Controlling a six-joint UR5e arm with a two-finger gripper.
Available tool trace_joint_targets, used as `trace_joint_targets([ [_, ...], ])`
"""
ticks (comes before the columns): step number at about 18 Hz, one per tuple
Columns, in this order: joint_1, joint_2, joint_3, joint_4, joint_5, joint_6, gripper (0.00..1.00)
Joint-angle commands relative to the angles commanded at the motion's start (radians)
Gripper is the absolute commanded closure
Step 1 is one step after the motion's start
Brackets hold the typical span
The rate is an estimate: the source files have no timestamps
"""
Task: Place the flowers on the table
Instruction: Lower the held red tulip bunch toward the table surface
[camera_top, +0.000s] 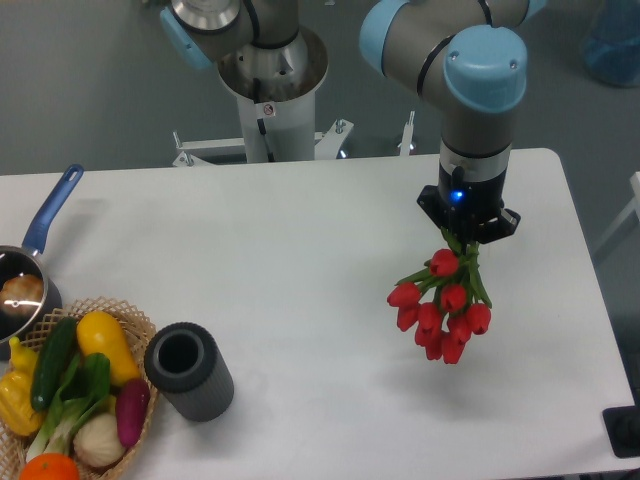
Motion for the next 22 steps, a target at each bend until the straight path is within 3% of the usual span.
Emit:
trace_joint_targets([
  [7,-0.031,-0.029,-0.015,-0.002,0.018,-0.034,1.0],
  [11,-0.043,-0.044,-0.066,0.014,0.017,-0.104,0.99],
  [16,-0.075,-0.084,-0.072,0.051,0.017,-0.152,0.88],
  [22,-0.091,-0.115,-0.072,0.08,0.017,-0.153,0.68],
])
